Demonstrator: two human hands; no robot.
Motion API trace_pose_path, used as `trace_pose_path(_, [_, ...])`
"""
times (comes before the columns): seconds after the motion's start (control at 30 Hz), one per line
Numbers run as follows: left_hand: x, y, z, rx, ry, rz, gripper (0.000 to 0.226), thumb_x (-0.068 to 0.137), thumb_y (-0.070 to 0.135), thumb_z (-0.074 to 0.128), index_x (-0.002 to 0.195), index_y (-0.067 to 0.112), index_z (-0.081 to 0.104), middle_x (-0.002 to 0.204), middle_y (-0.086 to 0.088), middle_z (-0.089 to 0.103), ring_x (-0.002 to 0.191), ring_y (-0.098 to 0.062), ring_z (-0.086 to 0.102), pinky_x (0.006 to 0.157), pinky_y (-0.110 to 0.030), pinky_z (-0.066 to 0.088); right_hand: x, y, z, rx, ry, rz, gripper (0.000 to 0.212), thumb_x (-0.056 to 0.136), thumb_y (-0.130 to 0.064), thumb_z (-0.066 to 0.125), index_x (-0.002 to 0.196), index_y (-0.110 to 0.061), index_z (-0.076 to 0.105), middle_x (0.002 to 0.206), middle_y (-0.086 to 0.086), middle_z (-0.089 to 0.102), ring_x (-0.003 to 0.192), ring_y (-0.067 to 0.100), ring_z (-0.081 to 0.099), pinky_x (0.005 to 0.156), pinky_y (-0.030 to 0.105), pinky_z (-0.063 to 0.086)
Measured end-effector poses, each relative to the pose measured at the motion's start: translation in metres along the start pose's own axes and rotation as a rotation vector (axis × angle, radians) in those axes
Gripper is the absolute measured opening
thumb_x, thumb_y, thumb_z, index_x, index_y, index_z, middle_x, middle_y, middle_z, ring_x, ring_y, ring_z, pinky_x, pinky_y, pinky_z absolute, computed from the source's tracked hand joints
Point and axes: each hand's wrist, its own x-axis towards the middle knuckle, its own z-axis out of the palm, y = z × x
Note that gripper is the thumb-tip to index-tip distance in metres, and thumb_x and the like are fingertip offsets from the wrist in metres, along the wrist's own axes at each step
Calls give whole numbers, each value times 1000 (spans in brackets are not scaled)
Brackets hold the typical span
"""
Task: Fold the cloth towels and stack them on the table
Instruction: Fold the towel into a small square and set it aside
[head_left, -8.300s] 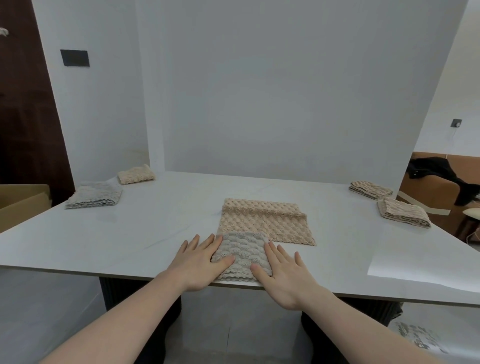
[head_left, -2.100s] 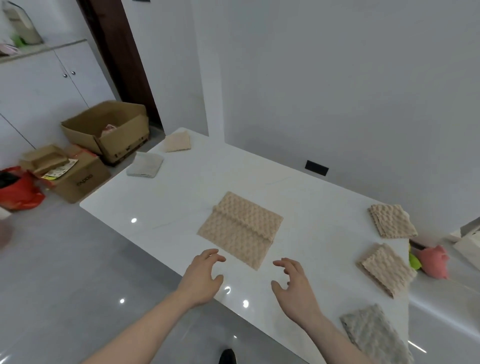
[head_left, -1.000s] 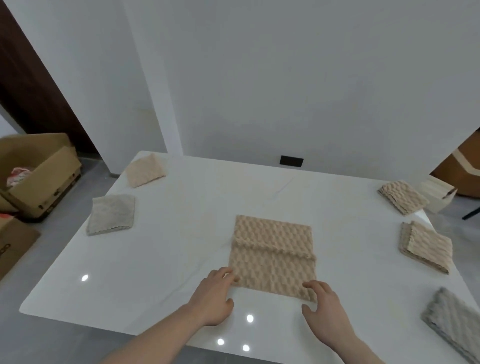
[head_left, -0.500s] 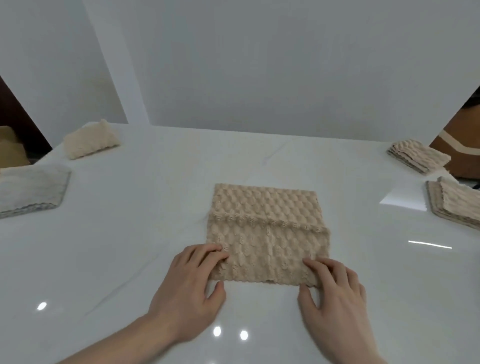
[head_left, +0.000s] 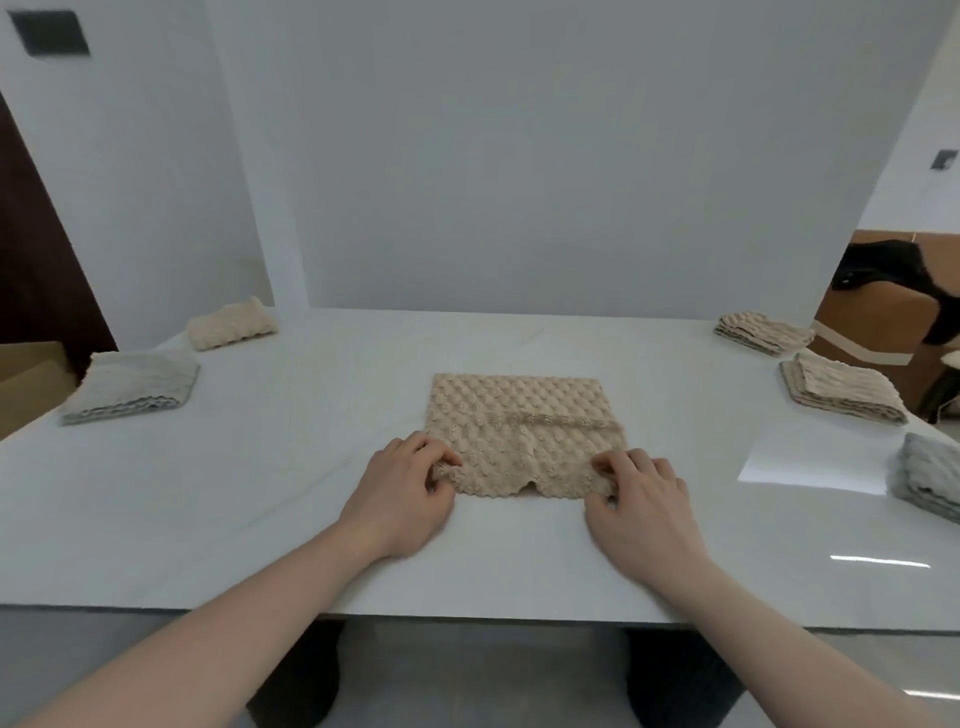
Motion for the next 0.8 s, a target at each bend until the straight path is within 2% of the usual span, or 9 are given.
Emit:
trace_pose_path(0.23, [1, 4, -3, -3, -69, -54, 28, 92, 35, 45, 117, 41, 58, 117, 21, 50, 104, -11, 48, 103, -33, 37, -8, 1, -1, 38, 48, 3, 29, 93, -34, 43, 117, -34, 60, 125, -10, 60, 118, 22, 48, 102, 37, 38])
trace_pose_path(0.43, [-3, 6, -7, -39, -6, -109, 12, 89, 34, 48, 95, 36, 57, 98, 18, 53, 96, -13, 54, 91, -34, 44, -11, 0, -4, 38, 83, -27, 23, 91, -30, 44, 107, -32, 62, 110, -9, 61, 107, 21, 51, 95, 37, 42])
trace_pose_path(0.57, [-6, 8, -8, -53, 18, -149, 16, 84, 40, 50, 88, 27, 59, 90, 15, 57, 87, -12, 56, 87, -37, 48, -11, 2, -4, 50, 106, -41, 14, 93, -30, 48, 99, -30, 60, 102, -8, 61, 98, 20, 52, 86, 35, 44])
trace_pose_path(0.7, [-21, 11, -7, -40, 50, -166, 21, 79, 52, 52, 85, 32, 55, 89, 16, 55, 88, -12, 53, 83, -34, 44, -15, 0, -8, 87, 112, -53, 13, 93, -27, 50, 99, -29, 61, 98, -9, 61, 94, 17, 47, 83, 32, 43])
trace_pose_path(0.8, [-39, 12, -8, 2, 61, -155, 18, 84, 53, 53, 90, 36, 54, 93, 18, 55, 91, -13, 52, 83, -32, 42, -25, -1, -12, 148, 71, -56, 14, 92, -23, 50, 97, -32, 60, 93, -16, 56, 97, 14, 45, 82, 29, 41])
